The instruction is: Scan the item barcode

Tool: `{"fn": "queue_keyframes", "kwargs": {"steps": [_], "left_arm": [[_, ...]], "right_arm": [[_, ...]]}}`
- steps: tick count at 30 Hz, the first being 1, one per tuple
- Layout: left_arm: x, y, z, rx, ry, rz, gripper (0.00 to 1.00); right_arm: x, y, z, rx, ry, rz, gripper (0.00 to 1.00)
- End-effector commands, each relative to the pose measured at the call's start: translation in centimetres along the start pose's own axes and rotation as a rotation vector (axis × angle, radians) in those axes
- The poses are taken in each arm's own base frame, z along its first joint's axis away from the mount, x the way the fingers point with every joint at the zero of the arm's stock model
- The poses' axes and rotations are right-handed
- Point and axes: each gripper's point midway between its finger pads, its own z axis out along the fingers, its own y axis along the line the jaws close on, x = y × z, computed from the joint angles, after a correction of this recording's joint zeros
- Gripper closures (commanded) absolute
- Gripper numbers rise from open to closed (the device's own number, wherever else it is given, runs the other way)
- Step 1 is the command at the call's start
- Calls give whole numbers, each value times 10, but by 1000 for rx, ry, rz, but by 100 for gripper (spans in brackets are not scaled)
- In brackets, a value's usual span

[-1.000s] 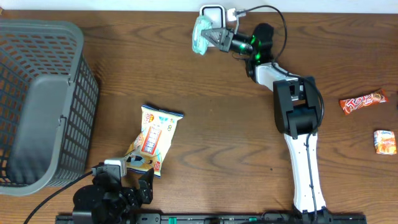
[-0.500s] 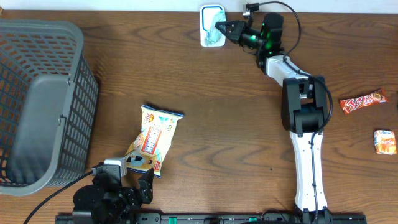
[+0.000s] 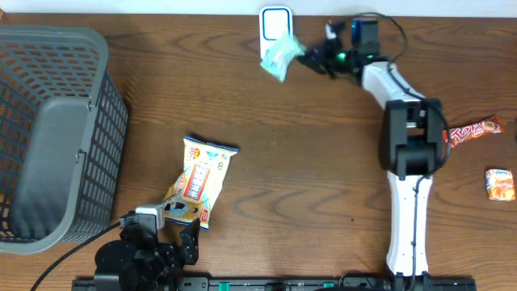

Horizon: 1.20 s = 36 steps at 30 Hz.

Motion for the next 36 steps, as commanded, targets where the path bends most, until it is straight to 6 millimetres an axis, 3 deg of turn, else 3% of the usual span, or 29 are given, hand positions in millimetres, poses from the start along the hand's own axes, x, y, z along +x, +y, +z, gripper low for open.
{"fn": "queue_keyframes", "kwargs": {"steps": [1,2,4,6,7,8,9,11,14,16,18,21,24,27,29,36], "left_arm": [[-2,-3,-2,13,-9,-3,2],[-2,-3,-2,13,-8,-3,2],[-2,-3,-2,13,-9,-3,2],[-2,-3,-2,13,-8,-3,2],[-2,-3,-2,13,-8,-3,2],[-2,-3,-2,13,-8,-3,2],[-2,-3,-2,13,-9,-3,2],[-2,-3,-2,13,-9,-3,2],[-2,-3,-2,13,-8,-3,2],[-2,-3,-2,13,-8,-3,2],[-2,-3,-2,13,-8,-3,2],[-2,-3,-2,13,-8,-3,2],[-2,-3,-2,13,-8,-3,2],[-2,-3,-2,13,-8,-3,2],[-2,-3,-2,13,-8,-3,2],[-2,-3,-2,13,-8,-3,2]], "right_arm": [[-44,18,-96,376,-221,-270,99],[-47,11,-126,512,-257,-258,99],[-46,7,-165,661,-289,-257,99],[-31,26,-180,647,-213,-370,99],[-22,34,-178,615,-172,-401,74],[-14,39,-173,577,-137,-422,32],[-5,47,-166,524,-95,-449,1],[12,53,-147,433,-23,-459,1],[32,42,-116,420,59,-449,1],[50,37,-85,420,133,-542,1],[59,27,-58,500,174,-653,1],[58,10,-29,686,171,-808,1],[74,20,3,698,215,-998,1],[72,33,14,758,165,-1066,1],[61,44,18,838,88,-1129,1],[53,53,22,874,60,-1229,1]]}}
